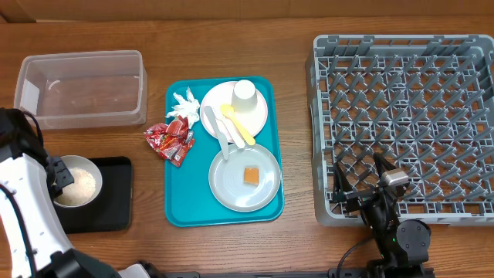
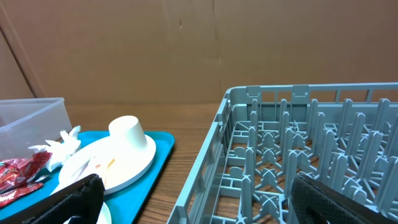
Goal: Sort waste into correct bins and load items into the dishwasher rack
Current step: 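Tilt the bowl with the left gripper to pour rice onto the black tray, then keep the bowl inverted and shake it with the left gripper over the tray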
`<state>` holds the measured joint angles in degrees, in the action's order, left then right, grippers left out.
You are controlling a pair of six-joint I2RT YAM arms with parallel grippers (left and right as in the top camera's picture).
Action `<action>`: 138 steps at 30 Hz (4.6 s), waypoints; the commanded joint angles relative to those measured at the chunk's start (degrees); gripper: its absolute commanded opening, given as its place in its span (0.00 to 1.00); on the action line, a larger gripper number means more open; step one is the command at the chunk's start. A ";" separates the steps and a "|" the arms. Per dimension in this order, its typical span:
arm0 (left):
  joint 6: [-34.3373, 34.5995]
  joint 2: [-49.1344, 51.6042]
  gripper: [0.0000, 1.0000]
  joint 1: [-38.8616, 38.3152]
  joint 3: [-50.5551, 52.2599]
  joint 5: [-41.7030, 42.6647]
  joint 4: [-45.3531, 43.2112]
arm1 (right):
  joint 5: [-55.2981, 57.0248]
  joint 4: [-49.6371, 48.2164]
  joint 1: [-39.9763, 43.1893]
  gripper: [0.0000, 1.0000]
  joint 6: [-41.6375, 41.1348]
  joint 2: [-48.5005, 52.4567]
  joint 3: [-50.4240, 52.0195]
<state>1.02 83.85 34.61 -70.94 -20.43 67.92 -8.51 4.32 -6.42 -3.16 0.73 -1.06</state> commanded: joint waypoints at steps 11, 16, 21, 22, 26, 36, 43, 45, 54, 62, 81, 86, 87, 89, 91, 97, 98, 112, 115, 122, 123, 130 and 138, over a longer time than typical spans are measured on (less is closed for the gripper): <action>-5.73 5.51 0.04 0.24 0.61 -17.51 -3.32 | 0.79 -0.31 -0.33 1.00 0.20 -0.57 0.59; -7.45 5.92 0.04 0.22 0.61 -21.88 -5.44 | 0.79 -0.31 -0.33 1.00 0.20 -0.57 0.59; -10.93 5.92 0.04 0.22 0.61 -26.62 -7.41 | 0.79 -0.31 -0.33 1.00 0.20 -0.57 0.59; -11.69 5.92 0.04 0.22 0.61 -27.89 -7.89 | 0.79 -0.31 -0.33 1.00 0.20 -0.57 0.59; -16.96 5.95 0.04 0.20 0.61 -29.11 -9.79 | 0.79 -0.31 -0.33 1.00 0.20 -0.57 0.59; -29.55 6.80 0.04 -0.20 0.70 -38.99 -15.56 | 0.79 -0.31 -0.33 1.00 0.20 -0.57 0.59; -41.11 6.82 0.04 -2.45 2.89 -41.18 -19.43 | 0.79 -0.31 -0.33 1.00 0.20 -0.57 0.59; -42.82 6.82 0.04 -3.63 4.37 -43.28 -21.66 | 0.79 -0.31 -0.33 1.00 0.20 -0.57 0.59; -46.10 6.82 0.04 -6.47 10.86 -49.27 -31.15 | 0.79 -0.31 -0.33 1.00 0.20 -0.57 0.59; -48.37 6.80 0.04 -6.71 10.86 -49.62 -34.40 | 0.79 -0.31 -0.33 1.00 0.20 -0.57 0.59; -50.38 6.82 0.04 -12.11 10.86 -50.47 -36.33 | 0.79 -0.31 -0.33 1.00 0.20 -0.57 0.59; -57.20 6.82 0.04 -12.41 10.86 -53.79 -43.54 | 0.79 -0.31 -0.33 1.00 0.20 -0.57 0.59; -58.40 6.82 0.04 -12.52 10.86 -54.73 -45.44 | 0.79 -0.31 -0.33 1.00 0.20 -0.57 0.59; -59.69 6.82 0.04 -12.57 10.86 -54.97 -47.39 | 0.79 -0.31 -0.33 1.00 0.20 -0.57 0.59; -58.29 6.82 0.04 -12.57 10.86 -54.60 -46.18 | 0.79 -0.31 -0.33 1.00 0.20 -0.57 0.59; -54.75 6.82 0.04 -12.68 10.88 -50.31 -33.38 | 0.79 -0.31 -0.33 1.00 0.20 -0.57 0.59; -54.75 6.82 0.04 -12.68 10.88 -50.42 -33.79 | 0.79 -0.31 -0.33 1.00 0.20 -0.57 0.59; -52.41 6.82 0.04 -12.68 10.88 -47.91 -35.58 | 0.79 -0.31 -0.33 1.00 0.20 -0.57 0.59; -52.83 6.82 0.04 -12.68 10.88 -47.30 -34.69 | 0.79 -0.31 -0.33 1.00 0.20 -0.57 0.59; -55.52 6.82 0.04 -12.63 10.88 -46.47 -34.01 | 0.79 -0.31 -0.33 1.00 0.20 -0.57 0.59; -55.89 6.82 0.04 -12.66 10.88 -46.18 -33.20 | 0.79 -0.31 -0.33 1.00 0.20 -0.57 0.59; -52.37 6.82 0.04 -12.68 10.88 -49.24 -40.63 | 0.79 -0.31 -0.33 1.00 0.20 -0.57 0.59; -53.59 6.82 0.04 -12.74 10.88 -44.78 -33.03 | 0.79 -0.31 -0.33 1.00 0.20 -0.57 0.59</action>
<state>-52.90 90.30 22.46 -59.70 -66.17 35.09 -8.51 4.29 -6.42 -3.16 0.73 -1.06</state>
